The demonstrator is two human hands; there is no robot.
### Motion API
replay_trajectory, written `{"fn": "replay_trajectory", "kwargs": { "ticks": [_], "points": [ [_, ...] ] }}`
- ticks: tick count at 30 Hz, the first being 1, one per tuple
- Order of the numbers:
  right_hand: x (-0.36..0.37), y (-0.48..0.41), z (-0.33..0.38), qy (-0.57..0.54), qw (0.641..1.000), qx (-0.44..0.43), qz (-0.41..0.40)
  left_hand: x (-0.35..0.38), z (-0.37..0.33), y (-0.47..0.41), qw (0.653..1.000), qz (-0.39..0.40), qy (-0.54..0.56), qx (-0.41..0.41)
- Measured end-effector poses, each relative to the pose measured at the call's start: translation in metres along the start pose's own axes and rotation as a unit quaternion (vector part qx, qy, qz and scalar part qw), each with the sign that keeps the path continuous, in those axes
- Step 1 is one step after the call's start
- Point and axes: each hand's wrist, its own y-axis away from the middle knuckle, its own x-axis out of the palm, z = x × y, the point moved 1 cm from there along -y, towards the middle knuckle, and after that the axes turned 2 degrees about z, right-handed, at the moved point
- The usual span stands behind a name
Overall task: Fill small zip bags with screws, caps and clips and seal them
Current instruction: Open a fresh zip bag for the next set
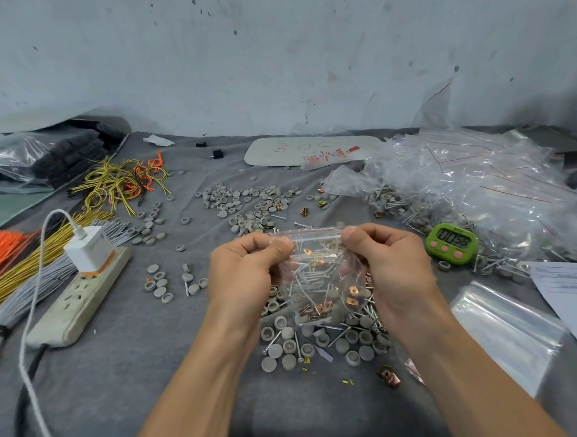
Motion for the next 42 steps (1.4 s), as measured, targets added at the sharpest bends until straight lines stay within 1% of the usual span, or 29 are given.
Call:
{"fn": "replay_trajectory", "kwargs": {
  "ticks": [3,5,7,11,13,17,22,25,30,32,36,42],
  "points": [
    [-0.001,-0.001,-0.002,0.052,0.998,-0.041,-0.012,0.001,0.003,-0.001,1.000,-0.022,0.004,0.009],
    [-0.003,-0.001,-0.003,0.100,0.993,-0.067,-0.013,0.001,0.004,-0.001,1.000,-0.012,-0.010,0.012],
    [-0.004,0.000,-0.005,0.108,0.992,-0.068,0.000,0.001,0.005,-0.001,1.000,-0.004,-0.006,0.008],
    [0.000,0.005,-0.008,0.118,0.990,-0.057,0.051,0.000,0.005,-0.003,1.000,-0.015,-0.005,0.012],
    [0.003,0.006,-0.009,0.108,0.990,-0.057,0.071,0.002,0.004,-0.002,1.000,0.003,-0.009,0.007],
    [0.006,0.006,-0.008,0.090,0.992,-0.056,0.069,0.005,0.002,0.002,0.999,0.036,-0.007,-0.003],
    [0.007,0.007,-0.006,0.042,0.995,-0.037,0.082,0.003,-0.002,0.004,0.997,0.064,-0.033,0.007],
    [0.008,0.007,-0.004,0.031,0.995,-0.037,0.086,0.004,-0.004,0.006,0.997,0.058,-0.041,0.014],
    [0.008,0.009,-0.001,0.020,0.995,-0.033,0.094,0.009,-0.002,0.007,0.999,0.041,-0.018,0.000],
    [0.006,0.010,-0.002,0.025,0.995,-0.037,0.091,0.011,-0.002,0.008,0.999,0.047,-0.016,-0.010],
    [0.007,0.012,-0.003,0.025,0.994,-0.039,0.094,0.016,-0.006,0.012,0.996,0.084,0.005,-0.005],
    [0.010,0.014,0.002,-0.018,0.995,-0.035,0.094,0.018,-0.007,0.012,0.998,0.068,0.002,-0.006]
  ]
}}
